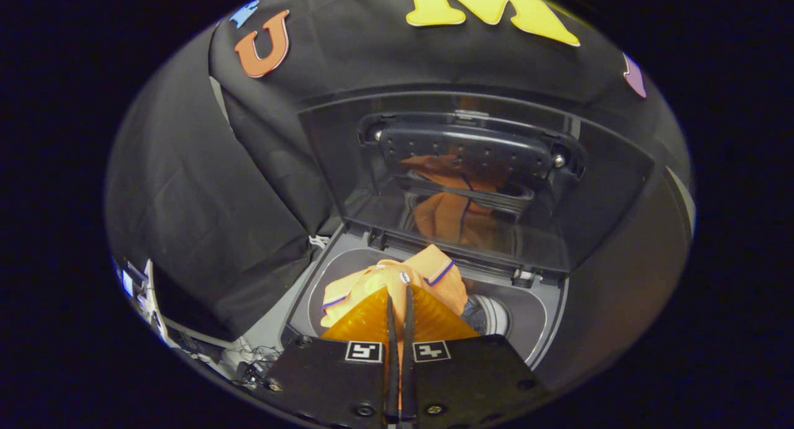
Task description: Put the clothes into the washing machine and then close the washing machine lid.
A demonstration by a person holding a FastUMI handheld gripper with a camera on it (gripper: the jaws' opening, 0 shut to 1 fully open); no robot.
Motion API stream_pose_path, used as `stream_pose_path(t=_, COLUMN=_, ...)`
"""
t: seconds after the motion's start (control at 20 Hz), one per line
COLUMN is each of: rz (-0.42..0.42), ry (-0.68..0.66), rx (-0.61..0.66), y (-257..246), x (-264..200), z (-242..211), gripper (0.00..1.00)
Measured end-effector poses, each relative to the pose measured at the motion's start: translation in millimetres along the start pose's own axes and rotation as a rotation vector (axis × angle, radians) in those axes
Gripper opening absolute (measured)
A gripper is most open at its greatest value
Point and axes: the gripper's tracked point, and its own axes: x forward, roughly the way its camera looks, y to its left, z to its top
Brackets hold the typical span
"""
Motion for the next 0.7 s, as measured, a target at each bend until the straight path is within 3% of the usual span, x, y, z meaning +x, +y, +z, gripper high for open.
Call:
stream_pose_path(t=0.3, rz=-0.009, ry=0.062, rx=0.076, y=-9, x=21, z=-23, gripper=0.05)
stream_pose_path(t=0.7, rz=-0.042, ry=0.083, rx=0.087, y=-12, x=36, z=-39, gripper=0.05)
